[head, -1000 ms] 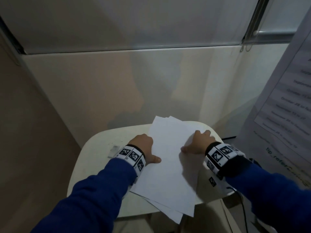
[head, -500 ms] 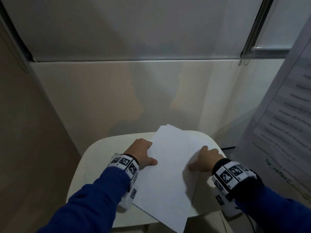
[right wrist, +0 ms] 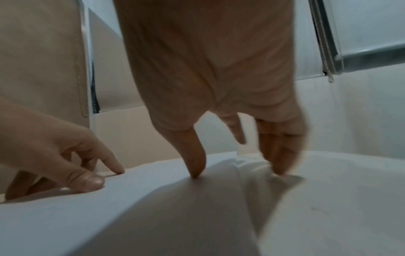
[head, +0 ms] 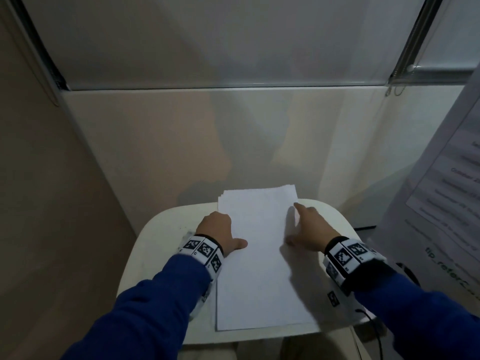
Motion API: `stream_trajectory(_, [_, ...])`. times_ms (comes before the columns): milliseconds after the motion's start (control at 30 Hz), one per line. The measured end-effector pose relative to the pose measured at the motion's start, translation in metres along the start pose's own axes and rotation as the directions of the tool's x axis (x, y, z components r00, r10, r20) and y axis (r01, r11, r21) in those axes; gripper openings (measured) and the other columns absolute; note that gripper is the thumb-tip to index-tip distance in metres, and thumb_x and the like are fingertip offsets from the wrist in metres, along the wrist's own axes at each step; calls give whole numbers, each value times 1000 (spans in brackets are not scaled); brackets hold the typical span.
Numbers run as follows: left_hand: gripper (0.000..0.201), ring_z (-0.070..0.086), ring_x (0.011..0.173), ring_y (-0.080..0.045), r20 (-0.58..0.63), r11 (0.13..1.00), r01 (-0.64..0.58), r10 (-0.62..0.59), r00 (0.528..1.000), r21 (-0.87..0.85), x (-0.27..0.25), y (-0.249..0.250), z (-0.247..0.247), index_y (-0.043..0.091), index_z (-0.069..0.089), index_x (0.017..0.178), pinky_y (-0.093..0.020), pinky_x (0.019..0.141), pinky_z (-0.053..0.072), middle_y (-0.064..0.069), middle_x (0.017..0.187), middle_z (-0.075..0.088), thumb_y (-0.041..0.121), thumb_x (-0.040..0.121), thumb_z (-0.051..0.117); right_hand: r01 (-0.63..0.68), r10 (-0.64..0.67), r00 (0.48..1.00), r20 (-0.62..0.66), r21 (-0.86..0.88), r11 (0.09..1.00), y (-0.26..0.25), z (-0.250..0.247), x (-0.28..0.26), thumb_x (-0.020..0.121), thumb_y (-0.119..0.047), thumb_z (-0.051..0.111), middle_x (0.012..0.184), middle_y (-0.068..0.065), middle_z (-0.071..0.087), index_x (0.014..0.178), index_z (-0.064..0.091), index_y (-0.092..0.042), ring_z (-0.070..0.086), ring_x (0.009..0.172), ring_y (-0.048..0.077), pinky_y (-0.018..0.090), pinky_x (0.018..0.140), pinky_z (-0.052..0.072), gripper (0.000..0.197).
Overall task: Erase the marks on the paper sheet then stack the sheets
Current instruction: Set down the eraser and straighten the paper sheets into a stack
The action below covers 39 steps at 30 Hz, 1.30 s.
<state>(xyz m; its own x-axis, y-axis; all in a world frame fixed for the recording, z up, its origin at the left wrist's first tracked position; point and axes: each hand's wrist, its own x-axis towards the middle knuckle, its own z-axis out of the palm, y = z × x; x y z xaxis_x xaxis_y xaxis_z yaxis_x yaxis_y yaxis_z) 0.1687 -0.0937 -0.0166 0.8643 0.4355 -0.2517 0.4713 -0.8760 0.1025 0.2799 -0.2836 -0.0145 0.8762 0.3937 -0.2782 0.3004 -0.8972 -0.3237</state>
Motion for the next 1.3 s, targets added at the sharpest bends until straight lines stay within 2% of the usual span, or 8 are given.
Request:
stream_trajectory(67, [66, 62, 100, -24, 10, 999, 18, -18, 1000, -27, -3, -3, 2, 8, 61, 115, -29, 73, 49, -9, 113, 64, 65, 84, 64, -99, 98, 994, -49, -25, 995, 4, 2, -3, 86, -36, 63, 141, 18, 33, 144, 31, -10, 37, 132, 39, 42, 108, 34, 71])
stream_trajectory(167, [66, 62, 100, -24, 0, 999, 25, -25, 1000, -25, -8, -5, 3, 8, 61, 114, -30, 76, 51, -8, 113, 63, 66, 82, 65, -131, 132, 991, 32, -42, 991, 5, 3, -6, 93, -31, 53, 143, 18, 33, 138, 40, -4, 42, 131, 36, 38, 107, 35, 54])
stream_trajectory(400, [46, 57, 87, -21, -34, 1000, 16, -16, 999, -1, -12, -3, -6, 7, 60, 115, -27, 70, 45, -10, 117, 62, 44, 89, 69, -5, 19, 995, 97, -145, 989, -11, 8, -5, 87, -32, 64, 139, 13, 35, 129, 50, -7, 54, 118, 32, 34, 97, 46, 51])
stream_trajectory(533, [57, 60, 109, -25, 2, 999, 24, -24, 1000, -37, -8, -6, -5, 6, 55, 128, -29, 81, 48, -13, 130, 50, 46, 90, 67, 40, -26, 994, 105, -141, 989, -13, 4, -3, 85, -33, 66, 137, 12, 35, 137, 47, -11, 53, 119, 31, 36, 100, 46, 60])
stream_trajectory(633, [57, 57, 112, -26, 1, 998, 25, -25, 1000, -61, -4, -9, 0, 6, 56, 127, -30, 85, 47, -13, 132, 47, 48, 90, 66, 96, -80, 990, 115, -142, 985, -8, 1, -3, 86, -36, 67, 136, 12, 39, 141, 45, -15, 48, 124, 29, 35, 103, 44, 62])
stream_trajectory(767, [55, 45, 121, -26, -89, 995, -38, 30, 996, -96, -2, -12, 7, 11, 58, 129, -37, 96, 49, -9, 135, 36, 41, 86, 75, 142, -130, 985, 109, -104, 984, -1, 1, -2, 82, -41, 73, 134, 8, 35, 143, 44, -32, 50, 123, 29, 35, 105, 43, 68])
stream_trajectory(900, [53, 53, 122, -24, -59, 983, -132, 126, 990, -129, 1, -8, 7, 17, 54, 139, -35, 102, 47, -7, 136, 47, 27, 90, 73, 208, -201, 975, 90, -83, 975, -2, 0, -1, 84, -35, 72, 134, 5, 39, 136, 53, -38, 49, 122, 27, 33, 107, 40, 56])
stream_trajectory(1300, [43, 55, 120, -17, -140, 969, -207, 188, 972, -136, -6, -17, 23, 20, 52, 141, -25, 100, 43, -2, 130, 54, 28, 99, 59, 333, -313, 941, 127, -194, 923, -2, -4, -17, 89, -31, 63, 140, 2, 43, 136, 53, -39, 46, 125, 28, 34, 107, 39, 49])
